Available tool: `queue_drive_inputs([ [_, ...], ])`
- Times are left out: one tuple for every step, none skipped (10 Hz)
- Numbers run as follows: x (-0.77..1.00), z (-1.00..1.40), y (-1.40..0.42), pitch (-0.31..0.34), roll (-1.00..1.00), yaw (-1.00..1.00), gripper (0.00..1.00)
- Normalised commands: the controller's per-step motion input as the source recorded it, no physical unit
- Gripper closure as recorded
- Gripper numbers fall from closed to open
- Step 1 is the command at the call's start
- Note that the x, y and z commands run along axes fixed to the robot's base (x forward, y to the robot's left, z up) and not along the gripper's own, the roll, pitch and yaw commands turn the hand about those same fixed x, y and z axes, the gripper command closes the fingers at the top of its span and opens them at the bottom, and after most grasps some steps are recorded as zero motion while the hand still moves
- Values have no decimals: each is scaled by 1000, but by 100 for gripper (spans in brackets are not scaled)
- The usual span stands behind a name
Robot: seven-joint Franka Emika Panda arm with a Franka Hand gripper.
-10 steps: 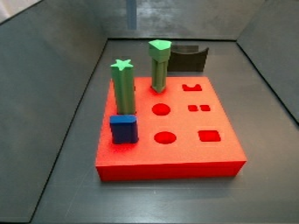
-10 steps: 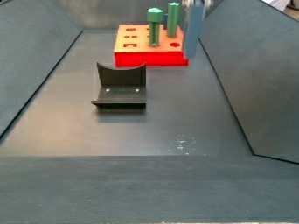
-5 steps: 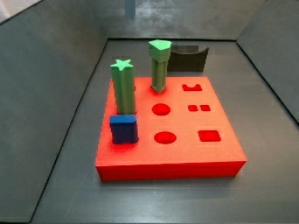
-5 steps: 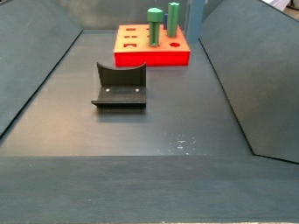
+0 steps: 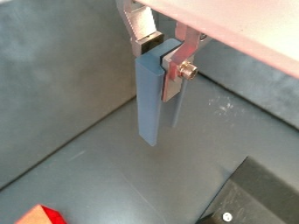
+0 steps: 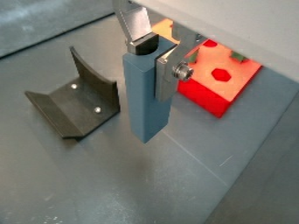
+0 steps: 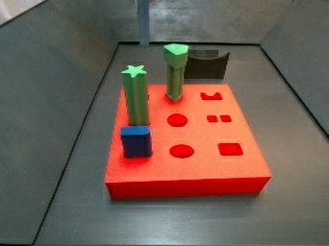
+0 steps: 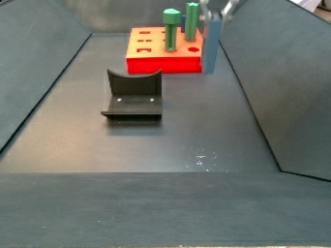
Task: Pick up the arch object. Move up. Rotate the arch object. Move to above the board. Insert the arch object.
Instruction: Rotate the arch object.
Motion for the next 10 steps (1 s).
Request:
queue_drive_inputs([
  [25,-1000,21,-36,27,-26,100],
  [29,-1000,24,-35,39,-24,100],
  [29,-1000,25,-37,47,-22,100],
  [29,-1000,26,-40,63,-20,100],
  [33,-1000,27,-41,75,-12,100],
  [33,-907,22,-40,83,-7,100],
  [30,-823,18,-36,88,-4,100],
  [32,-655,16,-37,103,-4,100],
  [30,-496,12,-29,117,-5,100],
  [34,-377,9,-27,126,-3,100],
])
